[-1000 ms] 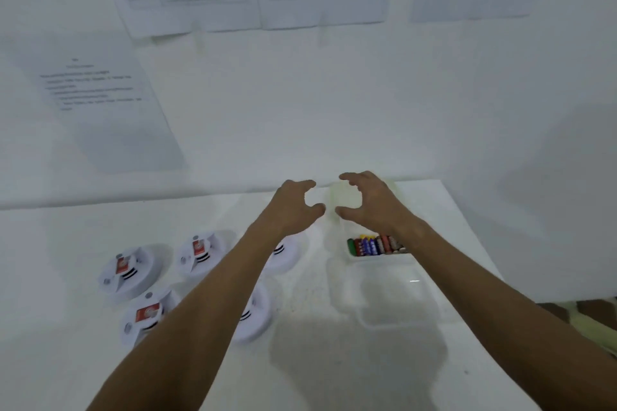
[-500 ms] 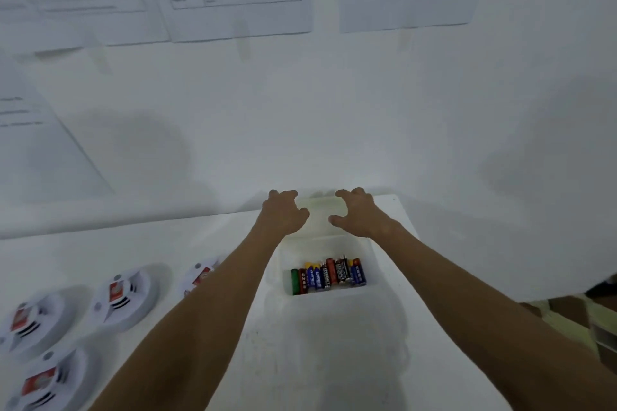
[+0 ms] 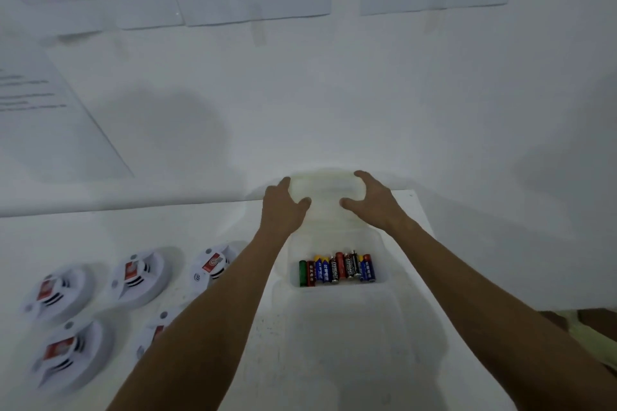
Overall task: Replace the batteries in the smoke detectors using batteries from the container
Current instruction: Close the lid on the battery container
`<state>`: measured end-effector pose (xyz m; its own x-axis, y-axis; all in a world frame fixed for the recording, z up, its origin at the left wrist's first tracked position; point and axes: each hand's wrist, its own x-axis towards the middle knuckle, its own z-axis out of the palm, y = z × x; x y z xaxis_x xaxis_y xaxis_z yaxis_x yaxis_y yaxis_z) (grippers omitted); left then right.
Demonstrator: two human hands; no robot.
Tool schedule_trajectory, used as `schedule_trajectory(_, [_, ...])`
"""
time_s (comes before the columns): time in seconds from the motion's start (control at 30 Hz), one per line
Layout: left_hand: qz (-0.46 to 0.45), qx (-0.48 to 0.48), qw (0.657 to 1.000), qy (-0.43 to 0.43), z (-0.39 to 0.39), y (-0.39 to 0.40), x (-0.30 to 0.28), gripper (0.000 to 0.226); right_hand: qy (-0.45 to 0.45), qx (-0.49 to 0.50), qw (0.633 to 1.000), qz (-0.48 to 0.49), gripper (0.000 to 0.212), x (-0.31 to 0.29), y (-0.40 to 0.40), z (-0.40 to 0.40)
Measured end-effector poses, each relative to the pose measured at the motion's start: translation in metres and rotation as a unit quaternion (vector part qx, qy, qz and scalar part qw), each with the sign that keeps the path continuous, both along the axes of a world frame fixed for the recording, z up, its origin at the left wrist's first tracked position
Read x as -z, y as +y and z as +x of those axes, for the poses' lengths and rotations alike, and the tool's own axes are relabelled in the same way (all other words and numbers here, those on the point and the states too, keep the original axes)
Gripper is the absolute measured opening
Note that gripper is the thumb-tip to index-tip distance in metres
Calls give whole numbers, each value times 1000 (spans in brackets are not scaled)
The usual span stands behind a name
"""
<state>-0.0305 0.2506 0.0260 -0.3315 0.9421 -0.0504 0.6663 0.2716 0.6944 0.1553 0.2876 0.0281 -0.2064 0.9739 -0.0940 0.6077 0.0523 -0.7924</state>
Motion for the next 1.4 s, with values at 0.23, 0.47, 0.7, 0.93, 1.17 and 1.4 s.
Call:
schedule_trajectory(0.23, [116, -18, 993, -30, 27, -92, -58, 68, 64, 19, 993, 99, 76, -49, -96, 28])
schedule_trajectory(0.47, [51, -10, 998, -30, 52, -215, -10, 67, 17, -6, 999, 48, 83, -12, -210, 51])
schedule_trajectory(0.7, [11, -48, 995, -82, 61, -230, 15, 73, 67, 19, 998, 6, 82, 16, -229, 52])
schedule_trajectory(0.93, [0, -50, 995, -86, 72, -261, 17, 74, 139, 34, 989, -28, 86, 22, -254, 57])
schedule_trajectory(1.17, [22, -47, 994, -93, 74, -279, 14, 72, 201, 62, 977, -21, 68, 34, -274, 70])
schedule_trajectory(1.4, [3, -42, 994, -104, 75, -278, 16, 74, 212, 42, 975, -40, 63, 40, -271, 77])
